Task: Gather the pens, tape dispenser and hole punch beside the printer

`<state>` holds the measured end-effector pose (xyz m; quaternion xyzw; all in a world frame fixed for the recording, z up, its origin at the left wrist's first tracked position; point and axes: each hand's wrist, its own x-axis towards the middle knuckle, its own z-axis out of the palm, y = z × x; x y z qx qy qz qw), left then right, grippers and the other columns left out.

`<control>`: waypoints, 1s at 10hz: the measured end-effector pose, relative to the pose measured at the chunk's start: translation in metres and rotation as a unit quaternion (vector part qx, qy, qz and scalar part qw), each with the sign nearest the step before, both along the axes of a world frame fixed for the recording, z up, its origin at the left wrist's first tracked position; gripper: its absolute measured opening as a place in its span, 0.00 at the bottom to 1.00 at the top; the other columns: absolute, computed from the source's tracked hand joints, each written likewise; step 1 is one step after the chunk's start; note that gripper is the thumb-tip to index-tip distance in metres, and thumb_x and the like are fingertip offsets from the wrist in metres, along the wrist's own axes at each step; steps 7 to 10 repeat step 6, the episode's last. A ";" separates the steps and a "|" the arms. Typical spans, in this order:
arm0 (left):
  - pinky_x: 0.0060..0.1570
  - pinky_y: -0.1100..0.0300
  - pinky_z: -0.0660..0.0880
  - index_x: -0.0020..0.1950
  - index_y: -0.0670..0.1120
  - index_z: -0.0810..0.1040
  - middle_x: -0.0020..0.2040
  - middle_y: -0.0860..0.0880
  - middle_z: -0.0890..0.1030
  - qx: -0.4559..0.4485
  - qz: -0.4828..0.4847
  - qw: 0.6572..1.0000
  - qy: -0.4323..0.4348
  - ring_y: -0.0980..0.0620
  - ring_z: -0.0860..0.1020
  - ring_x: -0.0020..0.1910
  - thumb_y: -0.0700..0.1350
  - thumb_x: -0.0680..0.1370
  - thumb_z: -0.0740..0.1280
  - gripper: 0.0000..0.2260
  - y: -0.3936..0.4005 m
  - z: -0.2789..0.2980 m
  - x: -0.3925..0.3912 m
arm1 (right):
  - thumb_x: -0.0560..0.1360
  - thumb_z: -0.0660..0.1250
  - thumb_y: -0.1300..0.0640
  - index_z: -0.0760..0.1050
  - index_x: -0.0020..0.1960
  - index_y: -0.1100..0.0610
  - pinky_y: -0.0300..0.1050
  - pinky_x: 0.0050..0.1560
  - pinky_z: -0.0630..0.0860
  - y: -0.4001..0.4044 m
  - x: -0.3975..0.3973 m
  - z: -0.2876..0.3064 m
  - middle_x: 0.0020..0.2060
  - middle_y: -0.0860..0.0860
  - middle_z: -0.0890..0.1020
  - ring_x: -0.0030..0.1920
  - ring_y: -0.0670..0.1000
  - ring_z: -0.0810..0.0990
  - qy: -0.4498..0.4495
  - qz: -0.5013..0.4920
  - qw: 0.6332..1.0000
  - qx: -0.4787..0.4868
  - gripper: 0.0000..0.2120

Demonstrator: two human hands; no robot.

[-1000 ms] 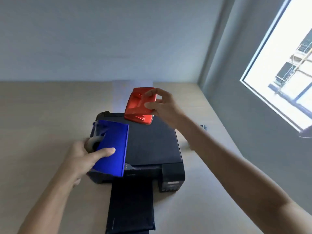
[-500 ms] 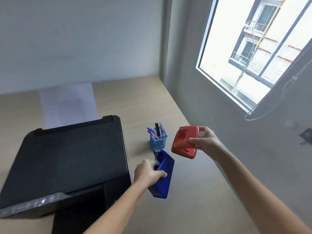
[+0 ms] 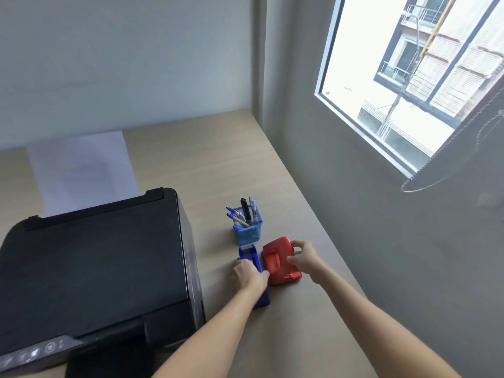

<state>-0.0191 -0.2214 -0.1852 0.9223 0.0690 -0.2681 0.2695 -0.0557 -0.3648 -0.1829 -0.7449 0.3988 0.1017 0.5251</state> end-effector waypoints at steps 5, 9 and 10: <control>0.70 0.53 0.65 0.72 0.34 0.58 0.70 0.38 0.68 -0.100 -0.079 0.992 -0.027 0.42 0.66 0.70 0.55 0.70 0.72 0.40 0.010 0.015 -0.017 | 0.75 0.66 0.53 0.54 0.76 0.59 0.56 0.68 0.68 0.006 -0.015 0.014 0.70 0.62 0.68 0.70 0.60 0.68 0.009 0.073 0.990 -0.122 0.34; 0.70 0.63 0.63 0.76 0.42 0.57 0.71 0.46 0.69 -0.176 -0.165 0.968 -0.065 0.49 0.67 0.71 0.53 0.72 0.71 0.39 0.063 0.042 -0.054 | 0.76 0.66 0.53 0.58 0.74 0.54 0.55 0.66 0.70 0.013 -0.040 0.062 0.70 0.61 0.69 0.69 0.59 0.69 -0.074 0.034 0.990 -0.117 0.31; 0.70 0.63 0.63 0.76 0.42 0.57 0.71 0.46 0.69 -0.176 -0.165 0.968 -0.065 0.49 0.67 0.71 0.53 0.72 0.71 0.39 0.063 0.042 -0.054 | 0.76 0.66 0.53 0.58 0.74 0.54 0.55 0.66 0.70 0.013 -0.040 0.062 0.70 0.61 0.69 0.69 0.59 0.69 -0.074 0.034 0.990 -0.117 0.31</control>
